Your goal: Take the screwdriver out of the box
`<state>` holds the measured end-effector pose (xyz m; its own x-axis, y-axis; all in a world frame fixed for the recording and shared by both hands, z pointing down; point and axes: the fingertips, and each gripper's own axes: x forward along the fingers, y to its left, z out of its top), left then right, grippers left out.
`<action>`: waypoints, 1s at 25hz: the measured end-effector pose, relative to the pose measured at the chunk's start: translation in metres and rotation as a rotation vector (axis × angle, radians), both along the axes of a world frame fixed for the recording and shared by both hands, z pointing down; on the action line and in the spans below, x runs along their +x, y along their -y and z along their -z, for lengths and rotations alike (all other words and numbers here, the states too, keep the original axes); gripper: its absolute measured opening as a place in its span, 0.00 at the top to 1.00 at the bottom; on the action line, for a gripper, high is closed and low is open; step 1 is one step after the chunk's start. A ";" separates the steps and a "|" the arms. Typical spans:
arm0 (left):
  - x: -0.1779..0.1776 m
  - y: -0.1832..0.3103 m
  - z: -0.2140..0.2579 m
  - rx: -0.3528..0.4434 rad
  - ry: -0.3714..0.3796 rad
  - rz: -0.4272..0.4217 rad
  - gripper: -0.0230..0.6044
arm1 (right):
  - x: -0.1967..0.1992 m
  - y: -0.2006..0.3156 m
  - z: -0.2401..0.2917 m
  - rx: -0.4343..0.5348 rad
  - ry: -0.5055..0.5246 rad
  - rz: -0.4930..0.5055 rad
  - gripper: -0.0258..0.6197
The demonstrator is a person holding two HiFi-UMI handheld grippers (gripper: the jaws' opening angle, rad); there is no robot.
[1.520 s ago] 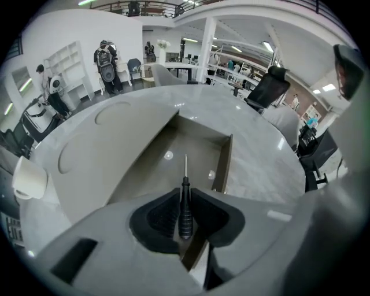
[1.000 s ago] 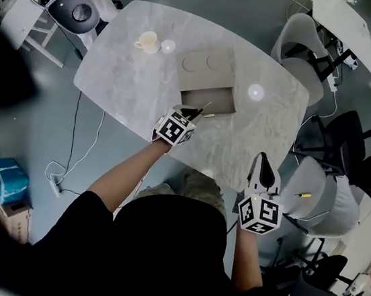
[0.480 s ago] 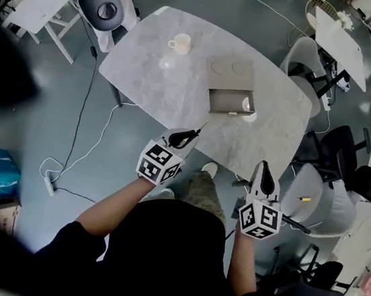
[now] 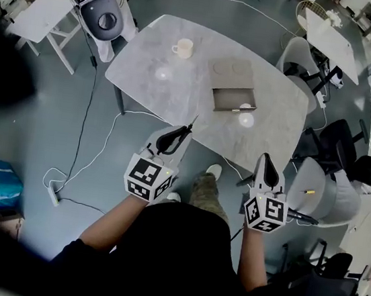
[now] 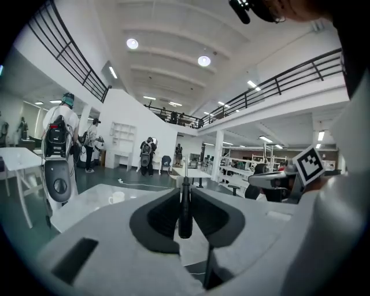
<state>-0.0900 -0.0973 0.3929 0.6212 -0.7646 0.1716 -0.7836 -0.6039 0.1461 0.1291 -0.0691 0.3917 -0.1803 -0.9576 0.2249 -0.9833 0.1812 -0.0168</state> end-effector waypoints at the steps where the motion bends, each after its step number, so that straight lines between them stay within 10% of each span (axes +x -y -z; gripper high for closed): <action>1: -0.003 0.000 0.003 0.007 -0.008 0.015 0.86 | 0.000 -0.002 0.002 0.003 -0.001 0.002 0.94; 25: -0.005 0.008 0.014 0.023 -0.041 0.048 0.86 | -0.001 0.001 0.012 0.012 -0.028 0.012 0.94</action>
